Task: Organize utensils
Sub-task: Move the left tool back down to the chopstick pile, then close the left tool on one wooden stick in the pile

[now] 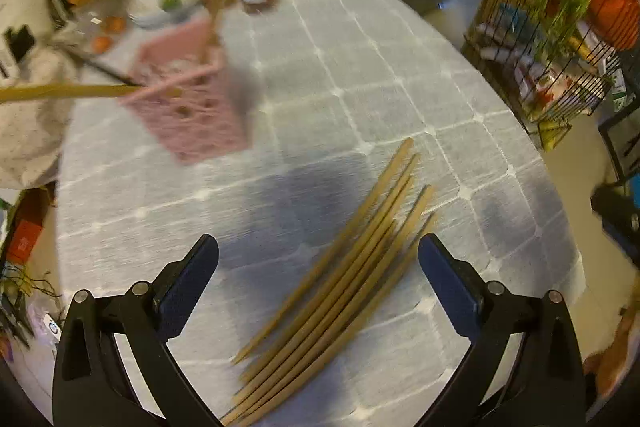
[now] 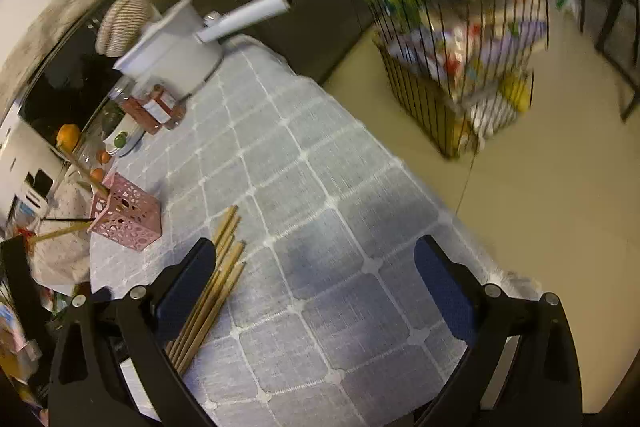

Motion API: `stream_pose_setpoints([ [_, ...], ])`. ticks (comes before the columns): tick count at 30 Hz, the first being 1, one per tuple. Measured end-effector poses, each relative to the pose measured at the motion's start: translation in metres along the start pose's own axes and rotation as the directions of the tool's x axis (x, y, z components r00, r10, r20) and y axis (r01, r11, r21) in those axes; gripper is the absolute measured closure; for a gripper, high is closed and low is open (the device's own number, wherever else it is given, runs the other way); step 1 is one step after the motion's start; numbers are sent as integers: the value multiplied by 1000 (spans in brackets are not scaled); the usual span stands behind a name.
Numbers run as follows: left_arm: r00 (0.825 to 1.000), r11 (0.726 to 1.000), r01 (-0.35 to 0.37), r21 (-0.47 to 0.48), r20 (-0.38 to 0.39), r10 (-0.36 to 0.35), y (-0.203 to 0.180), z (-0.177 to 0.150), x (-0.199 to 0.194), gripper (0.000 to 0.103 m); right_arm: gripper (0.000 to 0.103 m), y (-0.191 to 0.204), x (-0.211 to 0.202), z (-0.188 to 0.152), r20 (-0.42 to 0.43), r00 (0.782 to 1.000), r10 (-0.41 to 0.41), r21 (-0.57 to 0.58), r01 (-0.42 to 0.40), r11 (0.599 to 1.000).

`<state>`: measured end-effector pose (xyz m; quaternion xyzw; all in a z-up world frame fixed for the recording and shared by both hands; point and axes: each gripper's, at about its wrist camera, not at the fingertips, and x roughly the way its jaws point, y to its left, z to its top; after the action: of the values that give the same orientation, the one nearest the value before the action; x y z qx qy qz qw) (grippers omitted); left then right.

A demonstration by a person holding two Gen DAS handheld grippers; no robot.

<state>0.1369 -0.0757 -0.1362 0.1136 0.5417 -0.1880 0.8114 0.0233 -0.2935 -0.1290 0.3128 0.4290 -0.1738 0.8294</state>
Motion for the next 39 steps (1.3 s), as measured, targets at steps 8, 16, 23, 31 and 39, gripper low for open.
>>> stream_pose_setpoints([
  [8, 991, 996, 48, 77, -127, -38, -44, 48, 46, 41, 6, -15, 12, 5, -92, 994, 61, 88, -53, 995],
  [16, 979, 997, 31, 77, -205, -15, -48, 65, 77, 63, 6, -25, 18, 9, -134, 986, 98, 145, -78, 986],
  [23, 978, 996, 21, 90, -207, -2, -44, 70, 87, 71, 6, -23, 23, 6, -163, 981, 106, 144, -83, 986],
  [31, 989, 996, 35, 83, -150, -22, -29, 53, 75, 89, 6, -17, 47, -2, -270, 954, 133, 185, -84, 979],
  [39, 998, 998, 45, 52, 39, -47, -2, 5, 12, 91, 6, 13, 74, -14, -341, 927, 153, 195, -90, 977],
])
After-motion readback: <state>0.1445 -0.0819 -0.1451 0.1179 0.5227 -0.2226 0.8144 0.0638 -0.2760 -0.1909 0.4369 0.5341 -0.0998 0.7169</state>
